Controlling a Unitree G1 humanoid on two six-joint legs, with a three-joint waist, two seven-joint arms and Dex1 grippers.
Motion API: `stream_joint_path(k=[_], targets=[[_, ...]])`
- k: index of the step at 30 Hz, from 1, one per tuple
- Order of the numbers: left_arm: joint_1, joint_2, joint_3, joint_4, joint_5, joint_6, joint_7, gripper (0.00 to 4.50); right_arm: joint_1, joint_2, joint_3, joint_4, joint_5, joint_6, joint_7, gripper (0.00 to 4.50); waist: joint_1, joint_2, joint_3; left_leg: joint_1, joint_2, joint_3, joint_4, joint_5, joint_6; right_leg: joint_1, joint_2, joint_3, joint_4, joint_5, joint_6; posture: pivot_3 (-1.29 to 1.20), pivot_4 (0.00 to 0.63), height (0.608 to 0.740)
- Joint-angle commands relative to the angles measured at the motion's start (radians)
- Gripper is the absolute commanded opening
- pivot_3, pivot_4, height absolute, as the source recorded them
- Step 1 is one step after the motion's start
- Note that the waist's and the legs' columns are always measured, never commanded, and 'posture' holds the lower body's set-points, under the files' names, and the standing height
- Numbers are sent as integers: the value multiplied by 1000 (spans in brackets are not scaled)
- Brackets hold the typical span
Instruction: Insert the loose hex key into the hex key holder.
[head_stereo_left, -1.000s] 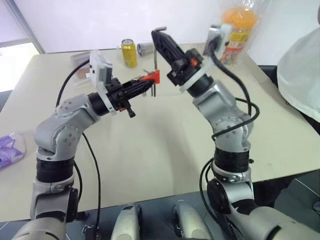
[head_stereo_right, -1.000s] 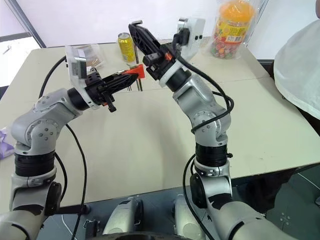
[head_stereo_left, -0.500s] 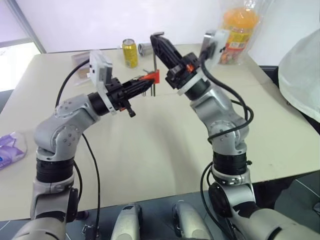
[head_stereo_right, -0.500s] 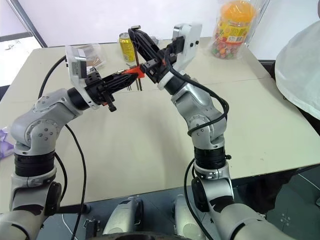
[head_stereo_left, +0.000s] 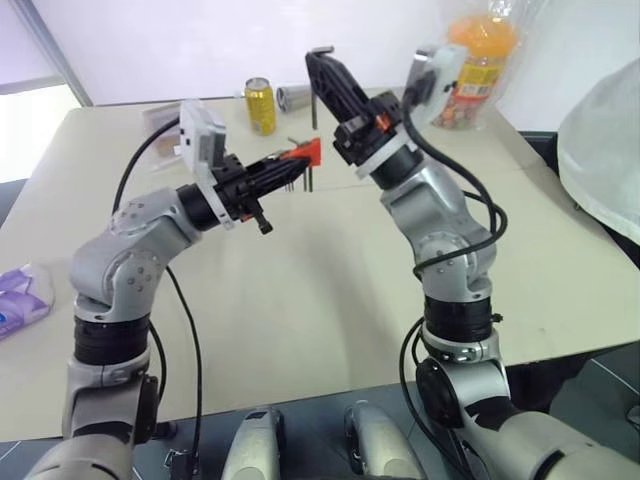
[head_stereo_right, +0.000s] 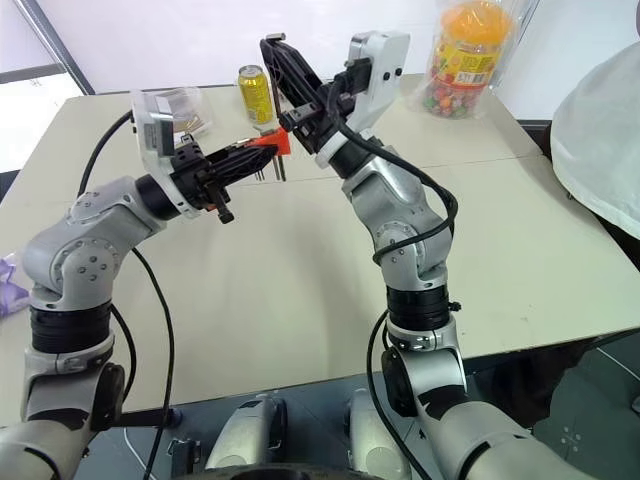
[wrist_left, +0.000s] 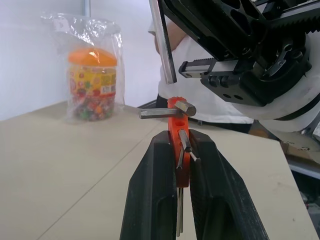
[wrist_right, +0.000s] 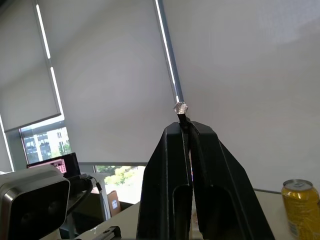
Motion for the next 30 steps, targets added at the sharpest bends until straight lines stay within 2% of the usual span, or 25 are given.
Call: stream_joint_path(k=[1,30], targets=[[-30,-1,9,-22,-4,-16,3,0,-8,3,3,-29,1,-17,0,45,0,0,0,0,0,0,0,0,0,0,0,0,0,0,0,0,150,740],[-37,-3,14,-6,4,-31,12,0,-2,-11,19,-36,-6,-22,7,45,0,0,0,0,0,0,0,0,0,0,0,0,0,0,0,0,150,740]])
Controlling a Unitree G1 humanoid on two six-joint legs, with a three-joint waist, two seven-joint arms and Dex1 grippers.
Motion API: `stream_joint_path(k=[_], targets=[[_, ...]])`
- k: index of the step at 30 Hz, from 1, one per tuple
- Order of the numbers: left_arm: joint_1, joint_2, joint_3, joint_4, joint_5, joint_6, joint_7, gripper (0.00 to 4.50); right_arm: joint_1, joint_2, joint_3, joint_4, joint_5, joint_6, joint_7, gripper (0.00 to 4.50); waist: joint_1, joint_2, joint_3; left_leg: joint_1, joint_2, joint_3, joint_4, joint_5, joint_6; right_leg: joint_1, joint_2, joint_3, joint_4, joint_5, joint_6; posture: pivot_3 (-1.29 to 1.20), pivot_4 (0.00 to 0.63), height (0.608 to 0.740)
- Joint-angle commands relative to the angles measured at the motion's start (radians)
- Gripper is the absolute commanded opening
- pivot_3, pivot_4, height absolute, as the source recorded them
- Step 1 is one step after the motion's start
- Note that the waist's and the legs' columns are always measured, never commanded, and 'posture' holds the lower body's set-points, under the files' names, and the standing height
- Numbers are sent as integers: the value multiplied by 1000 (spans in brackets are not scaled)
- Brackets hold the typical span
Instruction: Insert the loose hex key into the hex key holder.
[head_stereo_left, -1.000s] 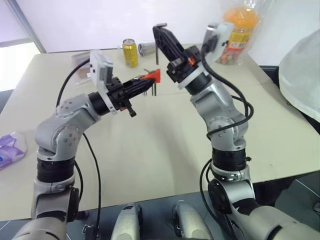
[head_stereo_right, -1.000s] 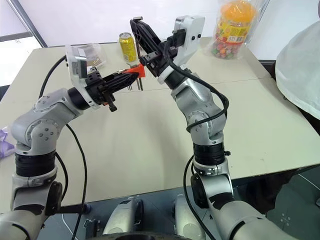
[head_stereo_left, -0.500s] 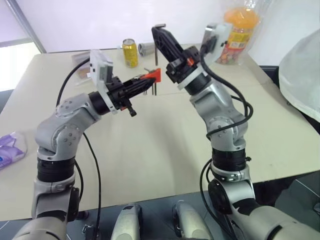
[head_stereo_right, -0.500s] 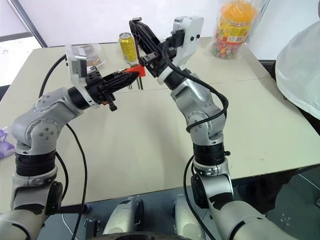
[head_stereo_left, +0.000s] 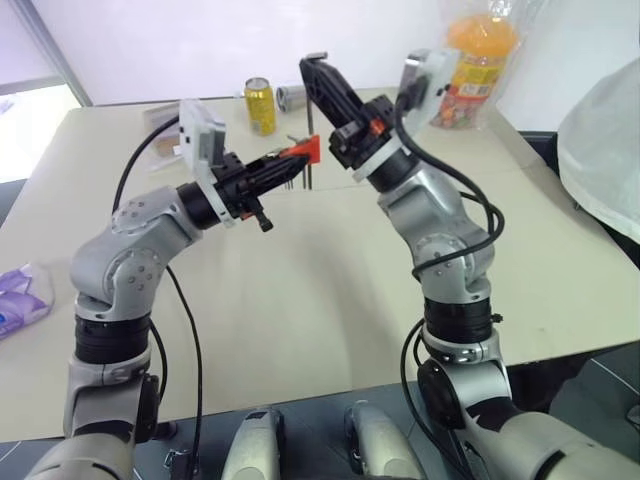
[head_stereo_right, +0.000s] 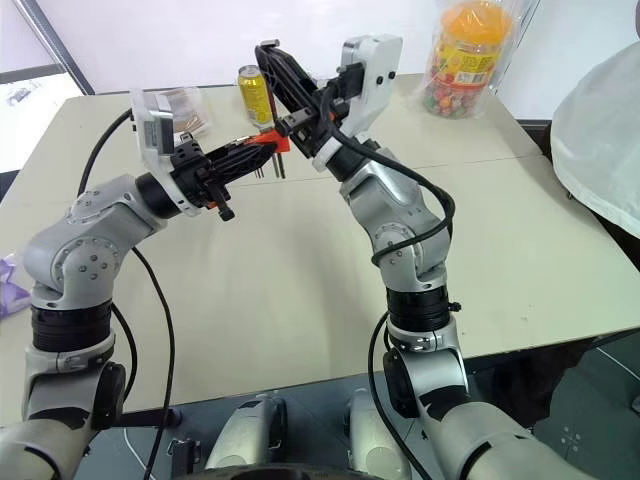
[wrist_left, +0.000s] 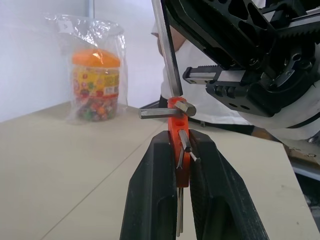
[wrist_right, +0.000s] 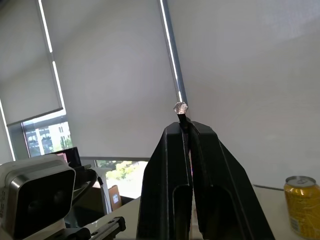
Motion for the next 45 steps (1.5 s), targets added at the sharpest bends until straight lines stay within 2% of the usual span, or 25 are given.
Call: stream_joint_path(k=[1,40,43,45], targets=[[-34,-1,14,-17,2,-26,1,0,-7,-2,-4,-36,-1,-22,5,45,0,0,0,0,0,0,0,0,0,0,0,0,0,0,0,0,150,740],[-54,-7,29,-7,-2,-34,11,0,12,-13,5,-12,-48,-48,36,45,0,0,0,0,0,0,0,0,0,0,0,0,-1,0,0,0,150,740],[-57,-11,30,-4,1,-38,16,0,22,-20,19,-25,-55,-44,48,1030,0,0,0,0,0,0,-1,0,0,0,0,0,-1,0,0,0,150,740],[-58,-13,30,0,4,-41,17,0,28,-26,23,-31,-61,-45,52,2041,0,0,0,0,0,0,-1,0,0,0,0,0,-1,0,0,0,150,740]])
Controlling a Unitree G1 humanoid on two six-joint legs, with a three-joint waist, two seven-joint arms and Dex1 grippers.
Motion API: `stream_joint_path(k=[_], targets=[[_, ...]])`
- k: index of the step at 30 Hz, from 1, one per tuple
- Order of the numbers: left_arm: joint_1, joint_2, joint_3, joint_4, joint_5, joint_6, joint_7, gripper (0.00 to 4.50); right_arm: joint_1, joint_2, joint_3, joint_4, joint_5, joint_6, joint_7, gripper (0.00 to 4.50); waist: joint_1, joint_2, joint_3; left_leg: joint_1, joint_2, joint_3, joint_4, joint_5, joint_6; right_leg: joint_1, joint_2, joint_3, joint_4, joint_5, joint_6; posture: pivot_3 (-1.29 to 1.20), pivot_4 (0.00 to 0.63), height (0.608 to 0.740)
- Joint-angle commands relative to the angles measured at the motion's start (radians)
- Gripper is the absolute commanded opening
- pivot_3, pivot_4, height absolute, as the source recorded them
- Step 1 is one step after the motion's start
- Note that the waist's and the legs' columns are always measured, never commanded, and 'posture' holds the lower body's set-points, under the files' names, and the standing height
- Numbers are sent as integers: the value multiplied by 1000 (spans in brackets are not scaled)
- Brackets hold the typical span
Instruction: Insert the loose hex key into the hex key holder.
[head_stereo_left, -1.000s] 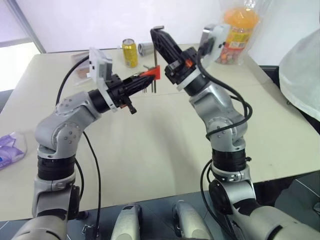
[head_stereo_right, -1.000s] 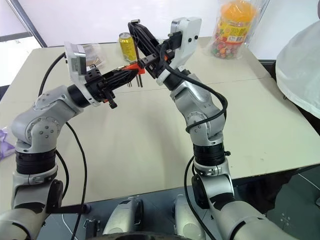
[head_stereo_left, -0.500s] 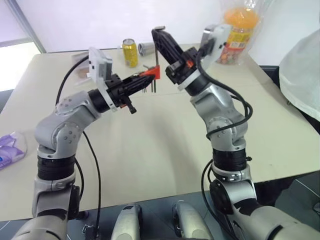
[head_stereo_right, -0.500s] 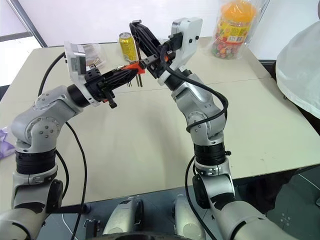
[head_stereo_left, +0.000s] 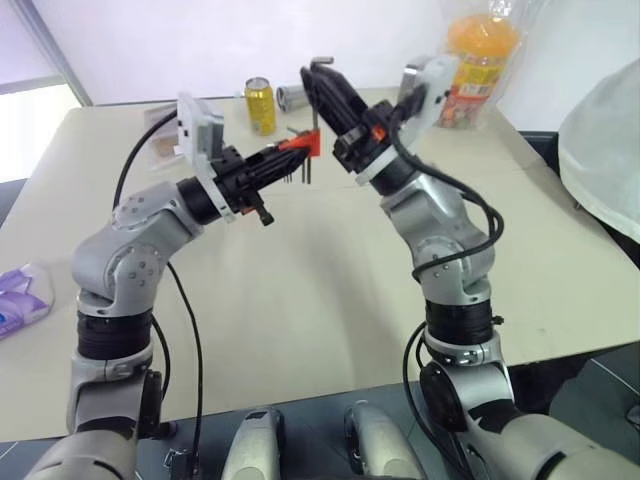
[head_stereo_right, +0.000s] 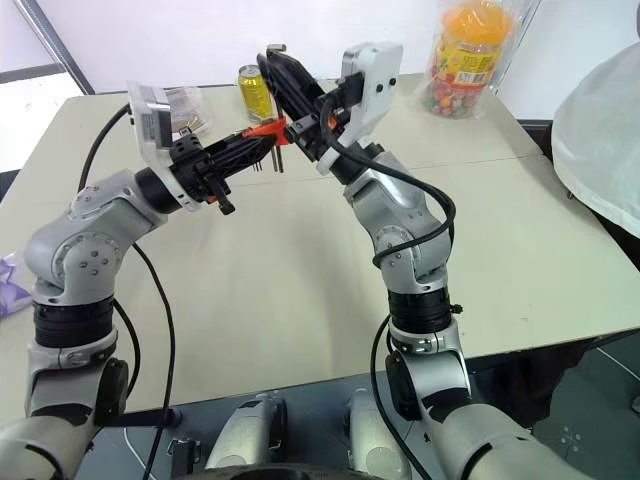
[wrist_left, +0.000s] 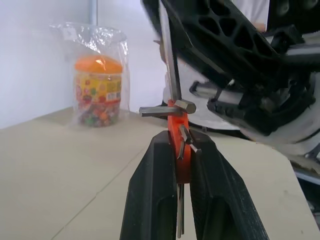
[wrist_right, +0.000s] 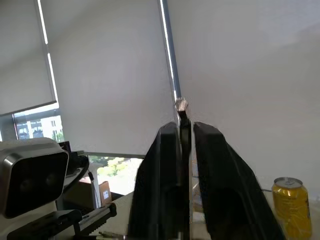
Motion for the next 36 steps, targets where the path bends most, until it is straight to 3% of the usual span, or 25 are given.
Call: stream_joint_path(k=[1,4,5,13,23,29,36], targets=[[-29,0,23,-10,5,-32,7,0,0,-17,7,-46,-6,-9,13,2542,0,0,0,0,0,0,0,0,0,0,0,0,0,0,0,0,150,740],[-31,-2,22,-4,7,-37,9,0,13,-37,8,-65,-1,3,23,4215,0,0,0,0,0,0,0,0,0,0,0,0,0,0,0,0,150,740],[-32,-4,20,-2,9,-40,9,0,26,-57,5,-88,10,19,32,4488,1,0,0,0,0,0,0,0,0,0,0,0,0,0,0,0,150,740],[-16,-31,1,0,16,-52,19,0,204,-280,-90,-277,132,175,98,4488,3,-1,1,-1,0,0,0,0,0,0,-1,0,-2,0,0,0,150,740],[108,-190,-109,118,54,-23,40,0,391,-573,-319,-394,240,311,106,4488,4,-2,1,-1,0,0,-1,0,1,2,1,0,-6,0,0,0,150,740],[114,-301,-190,259,109,-30,20,0,447,-599,-354,-450,241,314,50,4488,8,-2,1,-1,-1,0,0,0,1,2,1,1,-8,0,0,0,150,740],[94,-386,-178,403,132,-1,44,0,502,-589,-351,-521,236,312,-23,4488,8,-2,1,-1,-1,0,0,-1,1,2,1,1,-8,0,0,0,150,740]])
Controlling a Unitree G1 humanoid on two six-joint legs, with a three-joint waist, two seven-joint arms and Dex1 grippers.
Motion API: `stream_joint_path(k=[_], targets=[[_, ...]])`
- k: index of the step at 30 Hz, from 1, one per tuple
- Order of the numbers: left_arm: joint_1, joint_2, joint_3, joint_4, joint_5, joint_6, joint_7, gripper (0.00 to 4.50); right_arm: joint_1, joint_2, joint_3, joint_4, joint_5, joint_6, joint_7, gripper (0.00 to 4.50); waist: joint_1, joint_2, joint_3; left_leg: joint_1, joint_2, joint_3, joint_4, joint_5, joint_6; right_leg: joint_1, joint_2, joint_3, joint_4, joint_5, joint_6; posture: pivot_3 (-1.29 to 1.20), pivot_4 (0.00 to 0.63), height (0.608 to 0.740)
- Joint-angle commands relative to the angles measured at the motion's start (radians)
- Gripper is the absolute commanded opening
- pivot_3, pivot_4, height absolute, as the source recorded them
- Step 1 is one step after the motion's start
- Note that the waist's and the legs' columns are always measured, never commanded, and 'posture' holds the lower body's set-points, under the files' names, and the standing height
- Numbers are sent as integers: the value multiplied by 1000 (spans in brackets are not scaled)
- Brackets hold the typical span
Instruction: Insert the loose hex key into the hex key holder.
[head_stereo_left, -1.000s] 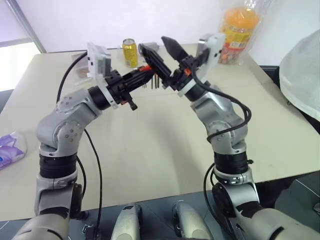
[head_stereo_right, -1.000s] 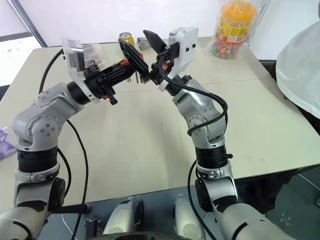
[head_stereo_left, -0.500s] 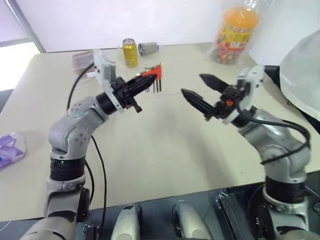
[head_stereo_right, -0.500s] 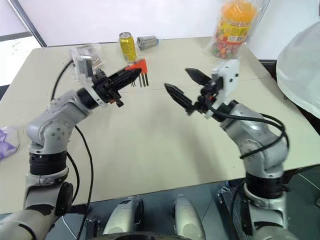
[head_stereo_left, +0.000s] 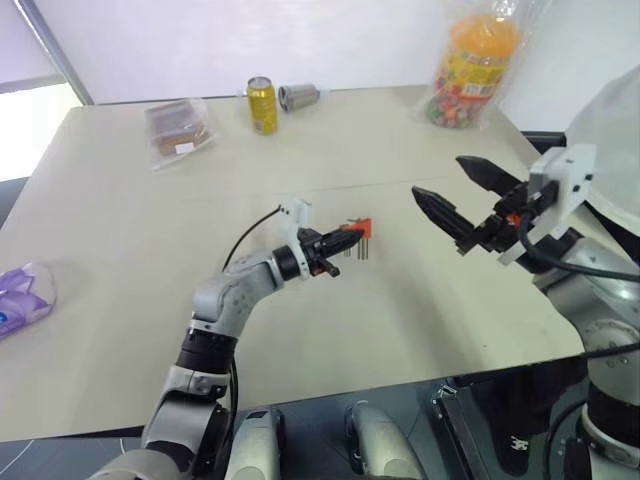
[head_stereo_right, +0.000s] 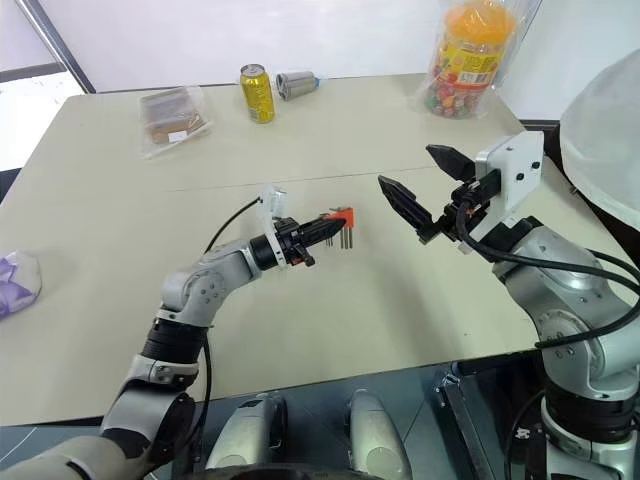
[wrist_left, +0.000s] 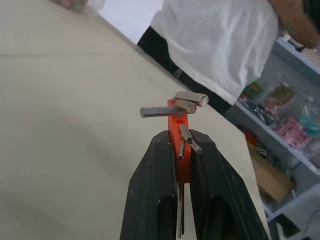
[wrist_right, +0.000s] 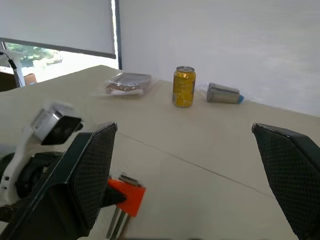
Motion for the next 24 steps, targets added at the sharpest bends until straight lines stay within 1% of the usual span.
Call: stream_joint_path(k=[1,5,10,11,12,13,14,15,17,18,21,24], targets=[[-25,-16,20,36,4,19,11,0,12,-3,-24,-62,6,-7,-37,4488,0,0,0,0,0,0,0,0,0,0,0,0,0,0,0,0,150,740],[-18,-7,11,73,30,41,14,0,29,-5,-21,-78,5,-10,-60,4488,0,0,0,0,0,0,0,0,0,0,0,0,0,0,0,0,150,740],[-17,6,42,94,63,14,43,2240,33,-8,-5,-78,0,-14,-66,4500,2,0,0,0,0,0,0,0,0,0,0,0,0,0,0,0,150,740],[-16,13,56,90,65,11,49,2859,32,-9,0,-75,-2,-15,-65,4500,1,0,0,0,0,0,0,0,0,0,0,0,0,0,0,0,150,740],[-14,21,70,85,68,6,56,3261,30,-9,4,-71,-4,-16,-63,4500,1,0,0,0,0,0,0,0,0,0,0,0,0,0,0,0,150,740],[-13,30,81,78,72,-1,62,3863,27,-9,9,-68,-6,-17,-62,4500,0,0,0,0,0,0,0,0,0,0,0,0,0,0,0,0,150,740],[-10,44,96,63,79,-13,70,4361,25,-10,12,-65,-7,-18,-60,4500,0,0,0,0,0,0,0,0,0,0,0,0,0,0,0,0,150,740],[-10,60,114,47,84,-27,80,4466,23,-11,16,-61,-8,-18,-57,4500,0,0,0,0,0,0,0,0,0,0,0,0,0,0,0,0,150,740],[-11,86,144,15,90,-47,100,4466,22,-14,18,-56,-10,-19,-50,4500,0,0,0,0,0,0,0,0,0,0,0,0,0,0,0,0,150,740],[-11,116,153,-9,107,-60,105,4466,21,-17,19,-51,-10,-19,-44,4500,0,0,0,0,0,0,0,0,0,0,0,0,0,0,0,0,150,740],[22,243,133,-126,148,-88,34,4466,19,-36,33,-26,-15,-18,-5,4500,-1,0,0,0,0,0,0,0,0,0,0,0,0,0,0,0,150,740],[67,328,115,-251,102,-49,-54,4466,35,-91,50,7,-22,-10,70,4500,0,0,0,0,1,0,-1,0,0,0,-1,0,0,0,0,0,150,740]])
